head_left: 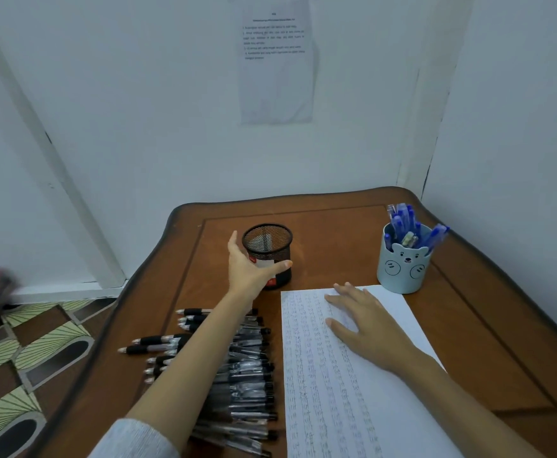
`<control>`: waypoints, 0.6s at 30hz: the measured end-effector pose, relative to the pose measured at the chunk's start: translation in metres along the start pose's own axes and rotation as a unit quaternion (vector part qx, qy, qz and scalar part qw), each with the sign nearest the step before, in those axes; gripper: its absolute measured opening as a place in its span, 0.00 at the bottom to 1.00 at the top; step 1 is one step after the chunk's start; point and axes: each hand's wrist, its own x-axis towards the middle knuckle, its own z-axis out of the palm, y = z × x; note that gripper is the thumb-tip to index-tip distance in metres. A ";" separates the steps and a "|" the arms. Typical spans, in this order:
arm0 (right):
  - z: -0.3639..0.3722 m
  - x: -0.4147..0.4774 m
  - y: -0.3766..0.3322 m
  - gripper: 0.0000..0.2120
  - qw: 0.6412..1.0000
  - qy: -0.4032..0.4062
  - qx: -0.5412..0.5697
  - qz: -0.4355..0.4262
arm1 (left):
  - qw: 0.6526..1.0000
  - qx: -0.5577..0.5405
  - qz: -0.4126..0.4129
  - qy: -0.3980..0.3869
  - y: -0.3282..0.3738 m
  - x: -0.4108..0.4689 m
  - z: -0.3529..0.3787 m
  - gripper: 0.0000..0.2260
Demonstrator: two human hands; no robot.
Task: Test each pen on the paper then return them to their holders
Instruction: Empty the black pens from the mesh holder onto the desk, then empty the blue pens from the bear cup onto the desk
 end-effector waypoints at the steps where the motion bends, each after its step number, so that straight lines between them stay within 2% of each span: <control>1: -0.002 -0.002 -0.002 0.15 0.996 0.058 0.064 0.002 | 0.999 0.022 0.012 0.023 0.005 -0.008 0.001 0.52; 2: -0.006 -0.006 -0.002 0.11 0.982 0.140 0.127 0.009 | 0.997 0.045 0.035 0.049 0.010 -0.018 0.004 0.51; 4: -0.015 -0.018 0.003 0.16 0.920 0.323 0.209 0.072 | 0.989 0.075 0.096 0.080 0.017 -0.047 0.010 0.46; 5: -0.021 -0.024 0.007 0.16 0.886 0.384 0.230 0.119 | 0.985 0.079 0.133 0.075 0.019 -0.062 0.015 0.42; 7: -0.036 -0.028 0.020 0.12 0.843 0.444 0.243 0.183 | 0.976 0.090 0.198 0.018 0.020 -0.091 0.029 0.34; 9: -0.049 -0.022 0.034 0.15 0.833 0.440 0.268 0.204 | 0.966 0.135 0.209 -0.064 0.013 -0.113 0.048 0.29; 11: -0.059 -0.010 0.046 0.26 0.850 0.398 0.282 0.198 | 0.961 0.187 0.167 -0.117 -0.001 -0.124 0.069 0.30; 13: -0.062 0.001 0.057 0.36 0.869 0.348 0.301 0.181 | 0.956 0.230 0.119 -0.137 -0.014 -0.128 0.081 0.34; 15: -0.060 0.009 0.067 0.42 0.874 0.309 0.337 0.167 | 0.945 0.271 0.111 -0.143 -0.022 -0.128 0.085 0.35; 18: -0.056 0.017 0.074 0.43 0.877 0.269 0.367 0.156 | 0.940 0.286 0.126 -0.140 -0.025 -0.127 0.084 0.34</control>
